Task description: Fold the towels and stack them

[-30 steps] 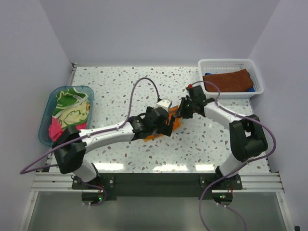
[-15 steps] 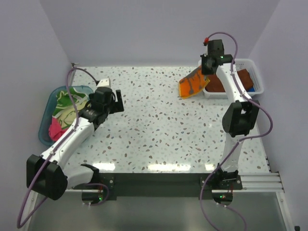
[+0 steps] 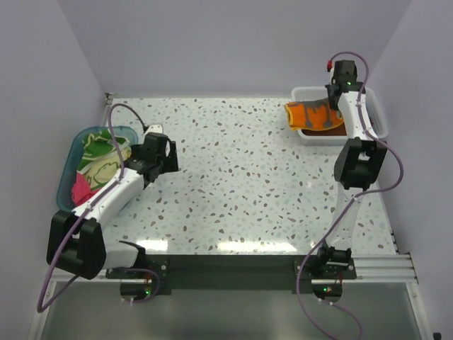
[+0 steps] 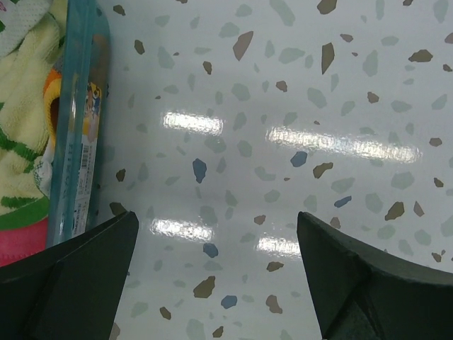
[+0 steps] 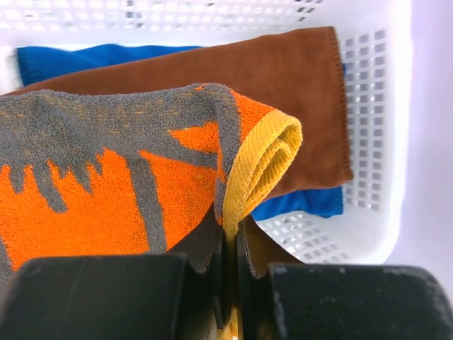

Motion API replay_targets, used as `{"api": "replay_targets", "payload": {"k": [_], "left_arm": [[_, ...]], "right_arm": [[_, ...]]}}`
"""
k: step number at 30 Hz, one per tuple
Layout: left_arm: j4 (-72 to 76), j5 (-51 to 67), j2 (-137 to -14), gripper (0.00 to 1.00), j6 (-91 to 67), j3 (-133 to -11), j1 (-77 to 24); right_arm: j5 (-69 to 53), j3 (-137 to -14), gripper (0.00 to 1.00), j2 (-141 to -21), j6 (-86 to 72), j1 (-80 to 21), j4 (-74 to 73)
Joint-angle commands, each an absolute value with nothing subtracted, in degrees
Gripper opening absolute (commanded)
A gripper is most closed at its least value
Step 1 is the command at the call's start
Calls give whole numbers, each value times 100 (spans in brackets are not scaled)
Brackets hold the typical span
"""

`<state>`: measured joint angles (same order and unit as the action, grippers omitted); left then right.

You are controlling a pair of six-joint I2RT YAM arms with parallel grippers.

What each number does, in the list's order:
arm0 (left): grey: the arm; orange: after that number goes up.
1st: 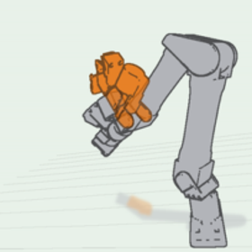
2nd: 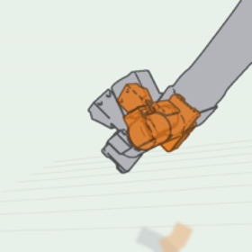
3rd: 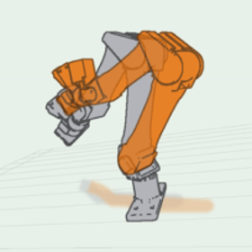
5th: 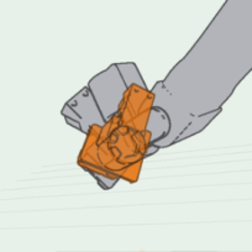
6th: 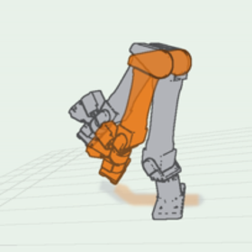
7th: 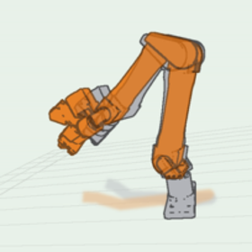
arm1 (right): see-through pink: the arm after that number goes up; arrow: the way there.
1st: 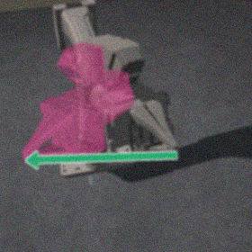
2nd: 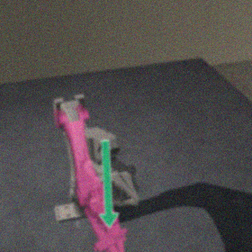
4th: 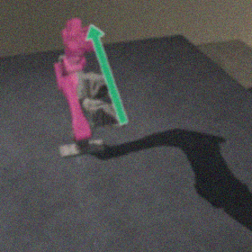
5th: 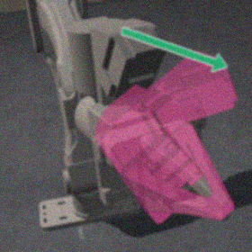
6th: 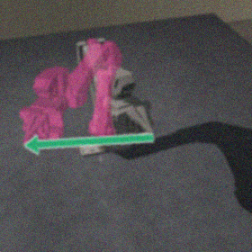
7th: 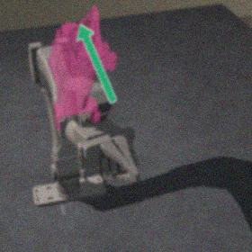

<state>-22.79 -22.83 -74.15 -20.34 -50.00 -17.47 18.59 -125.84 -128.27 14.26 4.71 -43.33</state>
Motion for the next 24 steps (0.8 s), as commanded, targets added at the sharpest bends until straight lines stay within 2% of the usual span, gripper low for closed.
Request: {"api": "replay_targets", "payload": {"k": [1,17,22,24], "left_arm": [[-2048,-2461,-7567,100,-1934,-5036,-1679],[-2039,-2294,-7699,100,-1898,-5027,-1679],[-2048,-2294,-7612,100,-1881,-5027,-1679],[-2039,-2303,-7541,100,-1881,-5010,-1679]], "right_arm": [[2162,-12885,0,-12867,1854,580,-3806],[2618,-12885,0,-13429,1995,712,-3305],[3373,-12683,10,-13605,1820,738,-2937],[3820,-12665,27,-13649,1767,756,-2743]]}}
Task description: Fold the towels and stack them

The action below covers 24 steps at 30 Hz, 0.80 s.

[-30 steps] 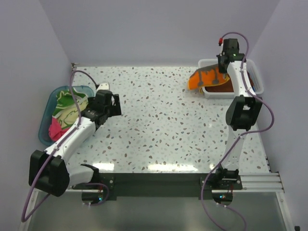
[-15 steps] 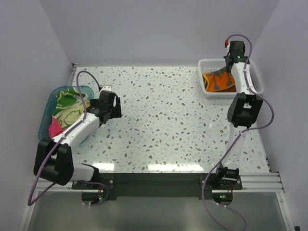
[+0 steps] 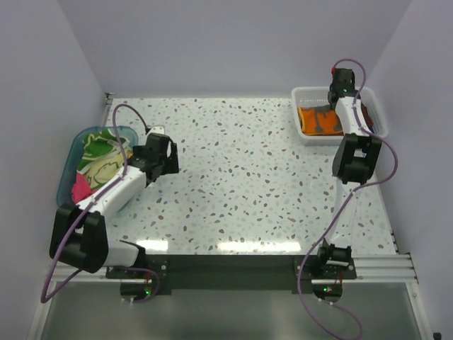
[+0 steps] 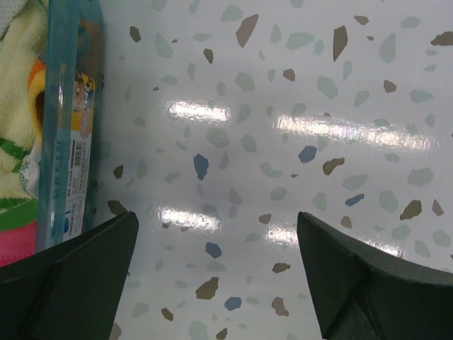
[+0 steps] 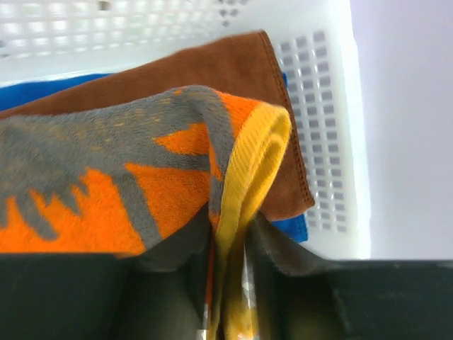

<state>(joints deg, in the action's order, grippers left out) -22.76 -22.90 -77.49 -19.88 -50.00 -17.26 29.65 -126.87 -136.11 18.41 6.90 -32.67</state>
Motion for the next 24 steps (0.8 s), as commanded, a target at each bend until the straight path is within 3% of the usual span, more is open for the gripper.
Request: {"api": "replay_targets", "payload": {"k": [1,4,10,15,24], "left_arm": [[-2039,-2285,-7524,100,-1881,-5010,-1679],[-2022,-2189,-7453,100,-1881,-5010,-1679],[-2030,-2066,-7058,100,-1872,-5010,-1679],[-2126,-2056,-6443,100,-1960,-5106,-1679],[-3874,-2986,-4783,100,-2258,-6117,-1679]], "right_arm": [[3954,-12735,39,-13676,1706,765,-2733],[4578,-12841,57,-13711,1487,773,-2838],[4677,-12191,79,-12588,415,765,-3338],[3649,-11069,88,-10755,-657,747,-4006],[2014,-8834,98,-7157,-1547,747,-4394]]}}
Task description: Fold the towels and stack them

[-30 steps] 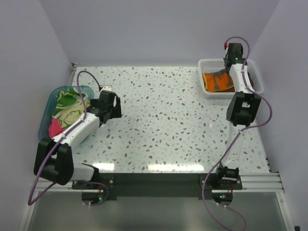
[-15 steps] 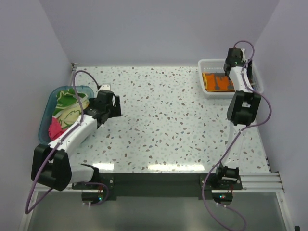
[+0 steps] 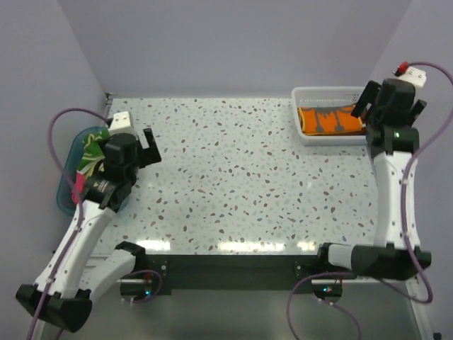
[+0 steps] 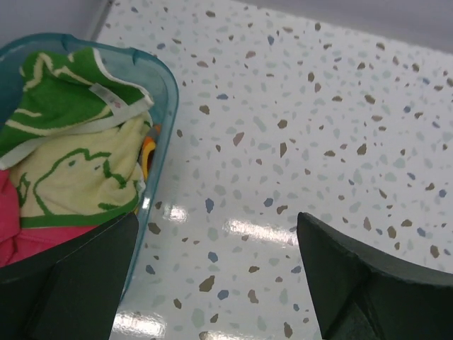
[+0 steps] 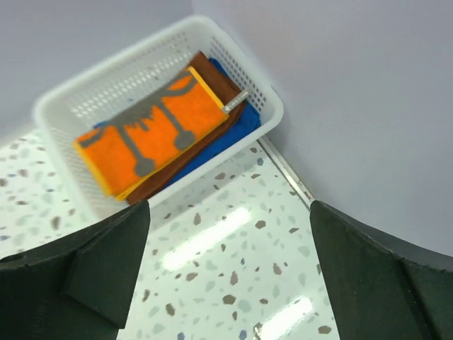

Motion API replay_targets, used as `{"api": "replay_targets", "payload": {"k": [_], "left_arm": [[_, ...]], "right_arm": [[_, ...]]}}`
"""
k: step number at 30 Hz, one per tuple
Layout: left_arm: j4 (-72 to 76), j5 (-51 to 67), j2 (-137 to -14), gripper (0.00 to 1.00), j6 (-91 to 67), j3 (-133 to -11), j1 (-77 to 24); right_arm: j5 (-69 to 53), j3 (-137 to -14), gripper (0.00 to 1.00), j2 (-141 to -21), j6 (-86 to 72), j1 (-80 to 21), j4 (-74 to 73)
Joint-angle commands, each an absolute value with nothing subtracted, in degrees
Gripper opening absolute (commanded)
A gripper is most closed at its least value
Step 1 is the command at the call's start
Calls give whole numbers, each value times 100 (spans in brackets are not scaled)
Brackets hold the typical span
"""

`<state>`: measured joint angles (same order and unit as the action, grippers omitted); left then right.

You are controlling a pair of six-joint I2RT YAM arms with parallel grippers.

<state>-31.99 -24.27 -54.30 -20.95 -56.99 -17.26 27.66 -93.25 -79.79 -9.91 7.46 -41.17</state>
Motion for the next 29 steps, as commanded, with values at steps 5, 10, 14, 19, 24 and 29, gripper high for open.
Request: {"api": "replay_targets", "payload": {"k": [5,10,14,19,24,29], "left_arm": [[-4298,-3234,-3493,100,-2206,-6486,-1679],[-4552,-3340,-2437,100,-2180,-6636,-1679],[-4614,-3384,-1636,100,-2189,-6408,-1687],[-4658,-3401,-765,100,-2329,-6196,-1687],[-4781,-3480,-650,100,-2338,-6170,-1687],[-4825,-3463,-765,100,-2355,-6161,-1687]], "right_arm": [[1881,-7852,99,-4884,-1529,503,-4325],[1643,-7155,99,-3465,-1775,-113,-4332],[2108,-6813,99,-2866,-1731,-675,-4807],[2241,-6443,99,-2470,-1591,-817,-4966],[2022,-6188,99,-2400,-1635,-817,-4808],[2039,-6170,99,-2417,-1574,-835,-4764]]}}
